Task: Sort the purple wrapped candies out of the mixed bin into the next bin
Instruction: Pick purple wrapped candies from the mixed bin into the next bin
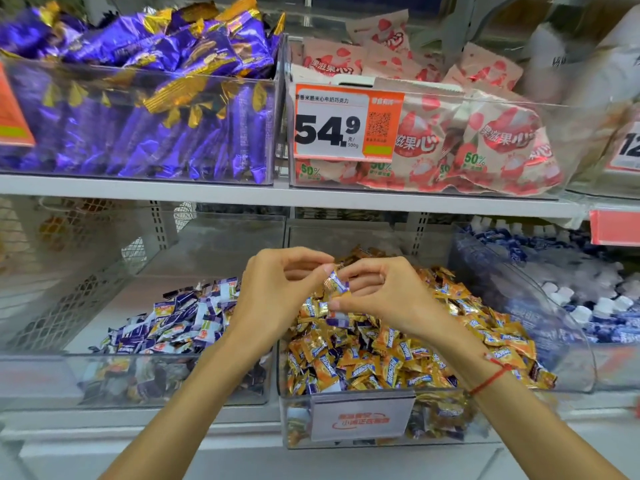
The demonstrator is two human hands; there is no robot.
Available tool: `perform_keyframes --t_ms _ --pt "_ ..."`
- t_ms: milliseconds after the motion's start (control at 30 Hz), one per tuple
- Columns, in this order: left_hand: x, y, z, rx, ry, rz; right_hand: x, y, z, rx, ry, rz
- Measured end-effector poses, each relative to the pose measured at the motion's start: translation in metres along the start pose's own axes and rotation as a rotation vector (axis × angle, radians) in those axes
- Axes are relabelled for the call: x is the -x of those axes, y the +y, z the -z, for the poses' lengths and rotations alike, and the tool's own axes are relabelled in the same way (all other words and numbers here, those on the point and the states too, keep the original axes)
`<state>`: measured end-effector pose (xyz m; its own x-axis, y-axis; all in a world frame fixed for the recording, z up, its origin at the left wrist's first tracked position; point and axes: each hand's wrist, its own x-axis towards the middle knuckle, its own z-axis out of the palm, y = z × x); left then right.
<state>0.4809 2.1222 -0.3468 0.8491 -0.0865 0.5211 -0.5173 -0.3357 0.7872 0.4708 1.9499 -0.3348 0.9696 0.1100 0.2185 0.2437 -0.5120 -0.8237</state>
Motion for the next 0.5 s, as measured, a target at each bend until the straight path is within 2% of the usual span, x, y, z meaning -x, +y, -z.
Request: perform_keyframes --t_ms 133,233,300,400,500 --pt "-0.012 -0.010 0.003 -0.269 0.074 -0.095 -0.001 0.010 0.017 -0.011 0.081 -0.089" --pt "-0.018 -0.010 0.007 -0.496 -0.013 -0.057 0.002 0.015 0.018 -0.181 0.148 -0.166" --pt "-0.014 -0.007 0.006 -0.409 -0.067 -0.055 0.003 0.012 0.016 -0.398 0.115 -0.197" --pt "0.003 -0.001 0.003 -0.131 -0.171 -0.043 0.003 0.002 0.004 -0.488 0.026 -0.170" --pt "0.018 -0.002 0.006 -0.096 -0.149 -0.085 0.006 -0.004 -0.010 -0.586 -0.030 -0.134"
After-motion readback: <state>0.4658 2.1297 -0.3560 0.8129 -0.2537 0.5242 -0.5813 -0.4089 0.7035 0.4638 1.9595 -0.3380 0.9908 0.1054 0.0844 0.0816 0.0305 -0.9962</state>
